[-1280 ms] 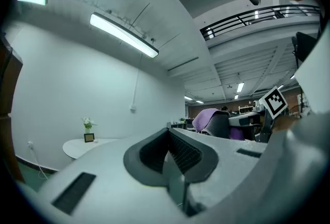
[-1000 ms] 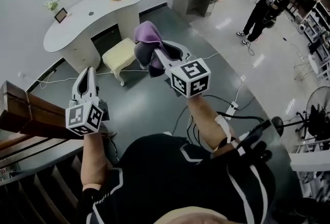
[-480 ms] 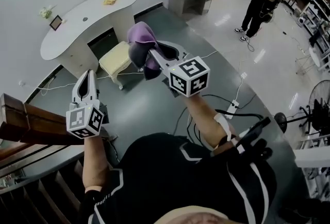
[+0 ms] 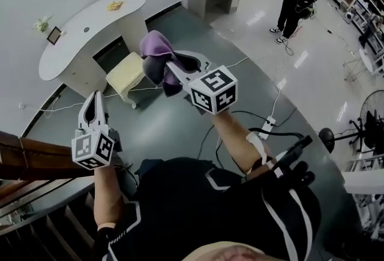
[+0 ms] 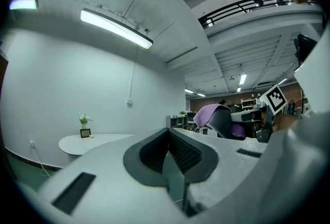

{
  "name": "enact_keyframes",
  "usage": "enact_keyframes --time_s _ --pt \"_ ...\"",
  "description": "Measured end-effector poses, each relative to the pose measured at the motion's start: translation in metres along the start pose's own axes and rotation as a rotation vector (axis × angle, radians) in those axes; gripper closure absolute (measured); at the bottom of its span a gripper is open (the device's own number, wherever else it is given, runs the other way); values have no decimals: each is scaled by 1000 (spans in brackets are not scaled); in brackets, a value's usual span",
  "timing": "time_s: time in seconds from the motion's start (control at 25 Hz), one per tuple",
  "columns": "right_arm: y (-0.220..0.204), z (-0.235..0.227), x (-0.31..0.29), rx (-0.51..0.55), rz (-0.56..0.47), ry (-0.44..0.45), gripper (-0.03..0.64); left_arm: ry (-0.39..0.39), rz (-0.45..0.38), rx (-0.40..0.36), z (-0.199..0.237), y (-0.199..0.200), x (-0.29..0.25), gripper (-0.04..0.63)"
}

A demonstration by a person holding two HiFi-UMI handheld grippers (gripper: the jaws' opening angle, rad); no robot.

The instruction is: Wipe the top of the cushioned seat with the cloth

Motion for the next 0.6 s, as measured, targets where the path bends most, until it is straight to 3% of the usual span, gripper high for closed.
enact_keyframes --time_s 0.32,0.6 --pt "-19 -33 -33 1 25 -28 532 -7 19 0 17 -6 -52 591" --pt "-16 -62 -104 10 29 -76 532 -7 1 -14 71 8 -114 591"
Point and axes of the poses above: the fingertips, and each gripper's own axes: x backward along the fingers, z to its left, y out of its top, the point moved 1 cm from there along x, backward along the fingers, and after that the axes turned 14 degrees about x, right-handed, at the moved point
